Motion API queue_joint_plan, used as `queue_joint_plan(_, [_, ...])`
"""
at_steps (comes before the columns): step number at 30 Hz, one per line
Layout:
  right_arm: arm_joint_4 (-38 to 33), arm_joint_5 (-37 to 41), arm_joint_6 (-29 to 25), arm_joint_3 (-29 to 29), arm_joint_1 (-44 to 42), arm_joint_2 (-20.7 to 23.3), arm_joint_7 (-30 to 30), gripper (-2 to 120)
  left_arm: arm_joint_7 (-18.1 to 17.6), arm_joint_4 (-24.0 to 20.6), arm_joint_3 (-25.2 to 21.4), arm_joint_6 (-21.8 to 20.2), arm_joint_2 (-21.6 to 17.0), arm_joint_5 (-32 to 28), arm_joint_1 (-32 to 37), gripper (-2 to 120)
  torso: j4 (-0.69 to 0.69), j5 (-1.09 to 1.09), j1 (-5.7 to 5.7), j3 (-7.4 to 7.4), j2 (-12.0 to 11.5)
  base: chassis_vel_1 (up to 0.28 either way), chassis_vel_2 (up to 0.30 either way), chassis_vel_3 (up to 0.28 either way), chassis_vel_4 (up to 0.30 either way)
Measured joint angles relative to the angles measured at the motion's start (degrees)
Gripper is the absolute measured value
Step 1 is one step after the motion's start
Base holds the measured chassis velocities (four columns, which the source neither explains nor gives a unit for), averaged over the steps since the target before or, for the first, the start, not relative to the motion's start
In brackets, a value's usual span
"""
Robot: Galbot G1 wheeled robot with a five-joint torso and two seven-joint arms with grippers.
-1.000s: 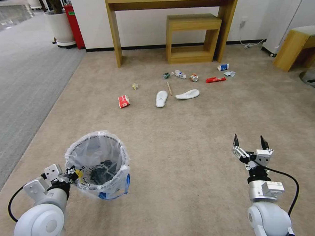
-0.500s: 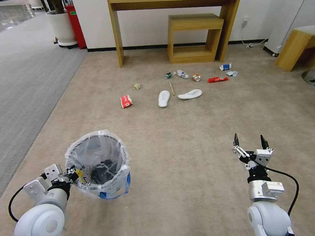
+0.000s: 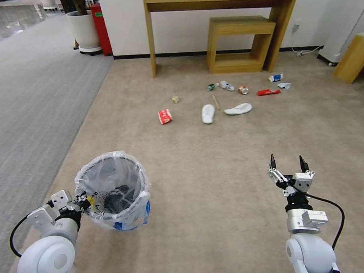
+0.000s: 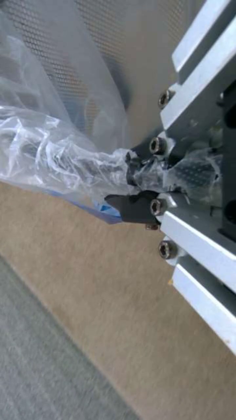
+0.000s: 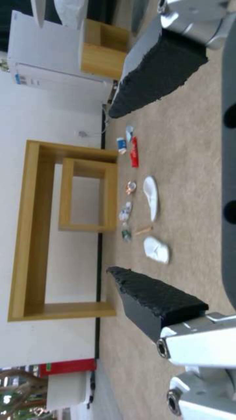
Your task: Pick up the trash bin and place the garbage on the floor into it.
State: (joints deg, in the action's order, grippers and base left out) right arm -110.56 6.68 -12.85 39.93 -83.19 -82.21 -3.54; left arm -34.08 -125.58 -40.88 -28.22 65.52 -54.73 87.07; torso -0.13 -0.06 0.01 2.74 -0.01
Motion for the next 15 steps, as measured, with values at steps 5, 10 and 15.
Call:
queue_joint_plan(5, [0.25,-0.01,-0.08,0.04,0.10,0.02,0.16,84,0.01,0.22,0.10,0.07,0.13,0.10,-0.09,1,0.00,0.02,0.01,0.01,0.00,0.233,0.246,-0.240,-0.247])
queue_joint_plan(10, [0.79,-0.06,-0.61,0.08,0.32,0.00,0.78,86,0.04,0.38,0.11,0.15,0.17,0.28,-0.12,1,0.01,0.03,0.00,0.00,0.00,0.203,0.207,-0.183,-0.195])
queue_joint_plan(15, [1.00,-0.06,-0.75,0.10,0.46,0.03,0.93,86,0.07,0.46,0.11,0.20,0.21,0.45,-0.09,1,0.01,0.02,0.00,0.00,0.00,0.085,0.061,-0.055,-0.068])
